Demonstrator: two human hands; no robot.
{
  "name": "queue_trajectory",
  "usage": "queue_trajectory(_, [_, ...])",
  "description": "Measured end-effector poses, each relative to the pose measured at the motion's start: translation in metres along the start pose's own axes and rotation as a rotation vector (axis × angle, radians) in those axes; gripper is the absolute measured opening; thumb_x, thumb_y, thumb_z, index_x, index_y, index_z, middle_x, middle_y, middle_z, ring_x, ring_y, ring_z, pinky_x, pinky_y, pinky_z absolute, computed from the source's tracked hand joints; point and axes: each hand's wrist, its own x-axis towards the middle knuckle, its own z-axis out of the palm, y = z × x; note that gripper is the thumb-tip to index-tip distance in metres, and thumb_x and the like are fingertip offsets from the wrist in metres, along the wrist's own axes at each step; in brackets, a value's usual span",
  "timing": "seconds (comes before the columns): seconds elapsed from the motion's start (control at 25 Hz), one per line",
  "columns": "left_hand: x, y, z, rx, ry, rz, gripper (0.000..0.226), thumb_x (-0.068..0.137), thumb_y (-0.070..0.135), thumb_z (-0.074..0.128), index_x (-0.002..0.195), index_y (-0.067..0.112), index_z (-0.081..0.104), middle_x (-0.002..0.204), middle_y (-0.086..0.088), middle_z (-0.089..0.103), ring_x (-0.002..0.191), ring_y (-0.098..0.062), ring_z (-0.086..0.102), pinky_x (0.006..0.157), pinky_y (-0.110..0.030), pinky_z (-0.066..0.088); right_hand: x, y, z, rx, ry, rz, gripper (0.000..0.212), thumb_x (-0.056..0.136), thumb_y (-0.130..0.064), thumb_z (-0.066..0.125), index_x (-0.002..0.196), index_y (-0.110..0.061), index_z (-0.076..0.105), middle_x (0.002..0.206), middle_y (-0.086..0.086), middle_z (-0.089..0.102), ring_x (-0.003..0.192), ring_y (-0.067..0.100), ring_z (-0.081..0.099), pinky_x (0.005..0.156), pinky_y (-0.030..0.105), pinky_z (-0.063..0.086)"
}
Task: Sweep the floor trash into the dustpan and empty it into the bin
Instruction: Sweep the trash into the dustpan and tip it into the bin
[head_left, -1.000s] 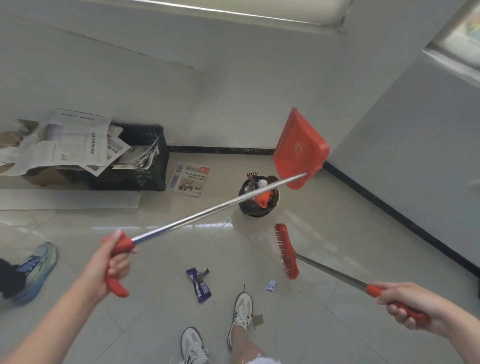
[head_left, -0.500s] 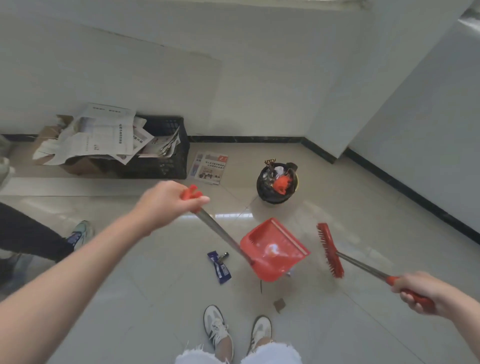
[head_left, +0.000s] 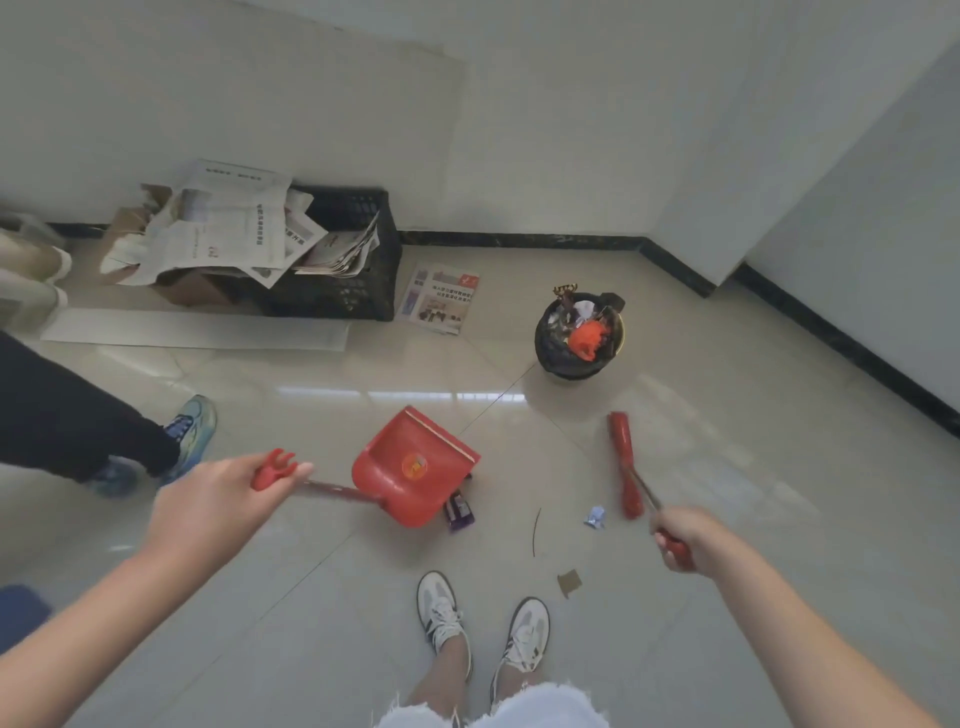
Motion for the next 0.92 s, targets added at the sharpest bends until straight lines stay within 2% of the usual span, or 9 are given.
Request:
queue_trajectory(0.16, [0.004, -0.045, -0.013, -0.055, 0.099, -0.137, 0.045, 0.081, 0.071, 0.051, 0.091, 0.032, 0.072, 0.076, 0.000, 0.068, 0.087, -0.030, 0.064, 0.064, -0.036, 0.047, -0.022, -0.042, 0.079, -0.138, -0.021, -0.048, 0.023, 0.088, 0.006, 0.038, 0.070, -0.007, 0.045, 0.026, 0.005, 0.041, 0.014, 0.011, 0.029, 0.034, 0.014, 0.037])
queue_trajectory(0.32, [0.007, -0.085, -0.010, -0.059, 0.101, -0.260, 0.047, 0.080, 0.076, 0.045, 0.079, 0.035, 0.066, 0.069, 0.003, 0.062, 0.083, -0.030, 0.060, 0.064, -0.037, 0.046, -0.038, -0.072, 0.143, -0.261, -0.074, -0.086, 0.028, 0.091, 0.003, 0.038, 0.065, -0.007, 0.043, 0.034, 0.008, 0.050, 0.017, 0.012, 0.038, 0.032, 0.013, 0.038])
queue_trajectory(0.4, [0.010, -0.098, -0.005, -0.047, 0.097, -0.280, 0.045, 0.082, 0.072, 0.047, 0.086, 0.033, 0.069, 0.073, 0.001, 0.061, 0.088, -0.032, 0.060, 0.065, -0.036, 0.044, -0.046, -0.070, 0.168, -0.432, -0.086, -0.145, 0.026, 0.090, 0.005, 0.034, 0.067, -0.002, 0.046, 0.036, 0.012, 0.052, 0.014, 0.013, 0.037, 0.031, 0.013, 0.035])
queue_trajectory(0.52, [0.013, -0.116, 0.003, 0.008, 0.057, -0.297, 0.047, 0.084, 0.070, 0.045, 0.092, 0.031, 0.071, 0.082, -0.003, 0.065, 0.094, -0.034, 0.060, 0.066, -0.035, 0.041, -0.059, -0.052, 0.182, -0.794, -0.104, -0.302, 0.019, 0.084, 0.003, 0.034, 0.073, -0.002, 0.049, 0.056, 0.010, 0.057, 0.019, 0.014, 0.044, 0.033, 0.015, 0.036])
queue_trajectory(0.64, [0.011, -0.130, 0.019, 0.060, 0.011, -0.311, 0.049, 0.084, 0.071, 0.045, 0.091, 0.030, 0.071, 0.089, -0.007, 0.070, 0.095, -0.035, 0.062, 0.066, -0.034, 0.041, -0.057, -0.036, 0.176, -0.998, -0.094, -0.454, 0.018, 0.082, 0.000, 0.034, 0.094, -0.007, 0.046, 0.062, 0.003, 0.049, 0.049, 0.022, 0.058, 0.038, 0.023, 0.038])
queue_trajectory(0.72, [0.010, -0.134, 0.028, 0.052, -0.011, -0.309, 0.052, 0.083, 0.071, 0.044, 0.087, 0.027, 0.070, 0.087, -0.010, 0.071, 0.092, -0.036, 0.063, 0.064, -0.035, 0.041, -0.047, -0.028, 0.168, -1.141, -0.077, -0.498, 0.023, 0.086, -0.002, 0.038, 0.107, -0.009, 0.043, 0.071, 0.001, 0.046, 0.081, 0.028, 0.063, 0.053, 0.024, 0.043])
queue_trajectory(0.8, [0.009, -0.138, 0.032, 0.048, -0.033, -0.320, 0.054, 0.082, 0.072, 0.043, 0.083, 0.025, 0.069, 0.083, -0.011, 0.070, 0.088, -0.037, 0.063, 0.063, -0.037, 0.043, -0.035, -0.016, 0.152, -1.347, 0.003, -0.524, 0.046, 0.089, -0.003, 0.045, 0.133, -0.006, 0.036, 0.098, 0.004, 0.062, 0.101, 0.028, 0.064, 0.071, 0.029, 0.047])
queue_trajectory(0.84, [0.010, -0.141, 0.032, 0.050, -0.040, -0.332, 0.053, 0.082, 0.073, 0.043, 0.082, 0.026, 0.069, 0.081, -0.011, 0.069, 0.087, -0.037, 0.062, 0.063, -0.037, 0.044, -0.028, -0.008, 0.138, -1.463, 0.060, -0.526, 0.061, 0.089, -0.002, 0.048, 0.145, -0.006, 0.024, 0.115, 0.004, 0.063, 0.098, 0.026, 0.065, 0.071, 0.031, 0.047])
queue_trajectory(0.92, [0.014, -0.147, 0.034, 0.052, -0.066, -0.339, 0.054, 0.081, 0.074, 0.043, 0.082, 0.027, 0.069, 0.079, -0.009, 0.068, 0.086, -0.036, 0.062, 0.065, -0.037, 0.046, -0.019, 0.012, 0.105, -1.729, 0.141, -0.503, 0.081, 0.085, 0.006, 0.048, 0.153, -0.005, 0.005, 0.126, 0.005, 0.060, 0.063, 0.024, 0.055, 0.053, 0.029, 0.039])
